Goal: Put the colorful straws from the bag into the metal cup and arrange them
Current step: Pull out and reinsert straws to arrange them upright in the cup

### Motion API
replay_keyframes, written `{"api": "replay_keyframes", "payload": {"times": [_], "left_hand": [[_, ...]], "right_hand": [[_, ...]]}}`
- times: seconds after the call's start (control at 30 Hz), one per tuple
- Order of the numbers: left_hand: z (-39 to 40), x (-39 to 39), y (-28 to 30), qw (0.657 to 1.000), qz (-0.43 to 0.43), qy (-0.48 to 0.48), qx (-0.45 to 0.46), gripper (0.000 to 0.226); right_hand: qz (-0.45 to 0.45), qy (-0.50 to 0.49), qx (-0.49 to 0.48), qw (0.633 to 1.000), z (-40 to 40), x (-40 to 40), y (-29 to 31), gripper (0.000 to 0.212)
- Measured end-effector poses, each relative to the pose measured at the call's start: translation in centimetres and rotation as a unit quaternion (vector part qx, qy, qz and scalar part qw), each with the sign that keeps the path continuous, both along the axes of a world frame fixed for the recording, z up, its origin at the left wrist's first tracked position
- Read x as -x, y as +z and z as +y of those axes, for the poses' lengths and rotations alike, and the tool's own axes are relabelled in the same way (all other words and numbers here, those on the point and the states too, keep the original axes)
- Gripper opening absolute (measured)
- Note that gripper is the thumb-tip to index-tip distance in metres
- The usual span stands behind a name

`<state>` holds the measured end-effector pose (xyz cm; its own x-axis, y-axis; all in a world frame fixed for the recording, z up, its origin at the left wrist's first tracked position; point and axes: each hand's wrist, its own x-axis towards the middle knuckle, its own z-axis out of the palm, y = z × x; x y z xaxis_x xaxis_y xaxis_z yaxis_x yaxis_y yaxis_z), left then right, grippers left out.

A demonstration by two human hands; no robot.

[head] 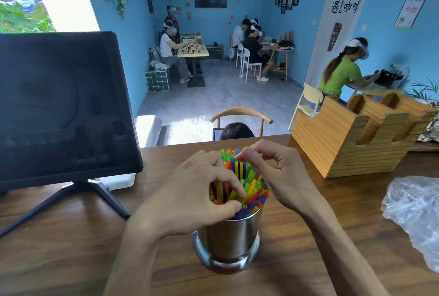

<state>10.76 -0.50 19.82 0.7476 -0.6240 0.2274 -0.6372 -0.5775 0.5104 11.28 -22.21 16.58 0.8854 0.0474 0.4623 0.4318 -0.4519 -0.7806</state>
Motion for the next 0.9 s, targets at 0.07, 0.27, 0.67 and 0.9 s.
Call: {"api": "replay_keyframes", "payload": {"times": [0.07,0.27,0.67,0.9], "left_hand": [[0.0,0.1,0.1,1.000,-0.001,-0.002,0.002,0.013],[0.0,0.2,0.0,1.000,-0.008,-0.002,0.002,0.011],[-0.3,-1.1,0.2,0.900,0.001,0.068,0.430,0.010],[0.5,-1.3,0.8,0.773,-0.016,0.163,0.613,0.013]], "right_hand": [[0.004,0.001,0.001,1.000,0.0,0.1,0.1,0.032],[0.011,0.005,0.000,1.000,0.4,0.2,0.2,0.030],[-0.010,0.087,0.050,0.995,1.2,1.2,0.7,0.030],[0.028,0.154,0.014,0.987,1.0,1.6,1.6,0.024]]}}
